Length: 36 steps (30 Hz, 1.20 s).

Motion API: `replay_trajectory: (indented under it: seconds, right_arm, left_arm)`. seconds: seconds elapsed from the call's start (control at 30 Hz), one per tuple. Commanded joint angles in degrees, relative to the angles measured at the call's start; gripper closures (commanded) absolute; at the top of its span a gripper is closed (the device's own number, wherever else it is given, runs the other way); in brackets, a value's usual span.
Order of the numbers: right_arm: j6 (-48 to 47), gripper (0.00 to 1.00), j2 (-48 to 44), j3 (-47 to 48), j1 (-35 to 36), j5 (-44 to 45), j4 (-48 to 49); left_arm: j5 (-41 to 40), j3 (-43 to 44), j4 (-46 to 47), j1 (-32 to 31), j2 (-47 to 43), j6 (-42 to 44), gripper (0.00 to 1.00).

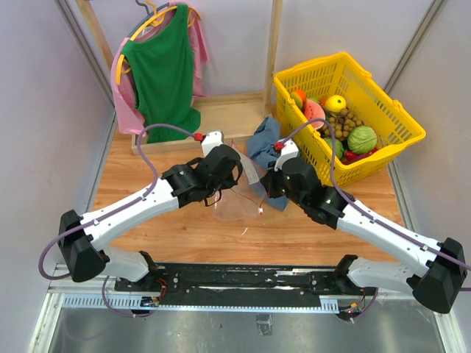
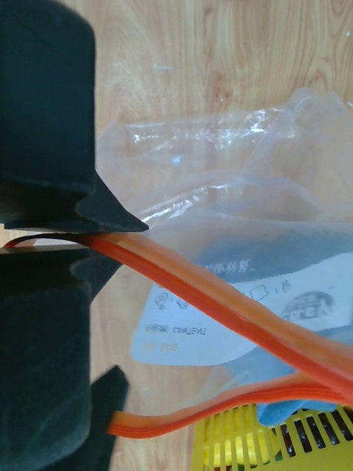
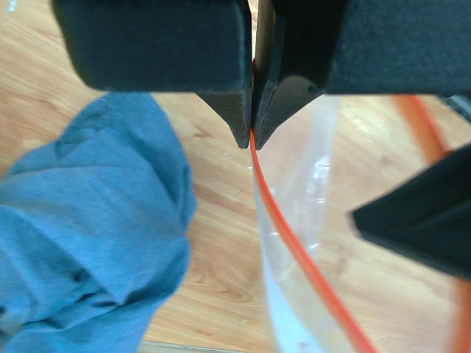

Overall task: Place the food in the zip-top bag and seal the zipper
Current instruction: Open the zipper of the food storage bag.

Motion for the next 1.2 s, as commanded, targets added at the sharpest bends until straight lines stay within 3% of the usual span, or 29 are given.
replay_trajectory:
  seconds: [0.0,0.17,0.33,0.5,0.63,0.83,0.93,1.0,1.1,1.17]
  right_arm:
    - [-3.4,0.99,-1.0,1.3,-4.1,2.8,-6.8]
    - [-4.8,0.99,-0.5,1.8,-8.0,1.9,-10.8]
    - [-5.6,0.99,0.9,2.2,-10.3,-1.0,-12.4]
    - [-6.0,0.99,2.1,0.9,-10.4,-10.0,-7.1]
    - [-6.3,0.84,3.0,-0.2,-10.4,-18.2,-1.3]
    - [-6.2,0.59,3.5,-1.4,-10.3,-19.8,7.6]
    - [-5.1,0.56,5.4,-0.6,-10.3,-19.9,9.8]
    - [-4.3,0.63,6.7,0.1,-10.3,-19.4,10.4]
    - [-3.2,0.88,7.7,0.7,-10.4,-15.4,8.3]
    - [-2.7,0.99,8.0,1.0,-10.6,-11.3,5.3]
  left_arm:
    - [-1.9,6.1,-9.4,-0.4,-2.1,3.5,0.93]
    - [0.8,13.1,-18.1,-0.3,0.0,7.2,0.99]
    - [4.8,18.6,-25.6,0.9,4.3,10.5,0.98]
    - [8.1,17.8,-24.0,1.5,6.3,11.4,1.00]
    - [11.2,16.1,-20.4,1.6,7.8,11.8,1.00]
    - [14.1,15.8,-19.2,1.6,8.8,13.0,1.00]
    - [15.6,15.4,-18.3,1.6,8.2,13.6,1.00]
    - [15.8,15.4,-18.6,1.6,7.8,13.8,1.00]
    - [14.0,15.5,-20.3,1.6,7.1,13.5,1.00]
    - [12.2,15.5,-21.5,1.6,6.3,13.1,1.00]
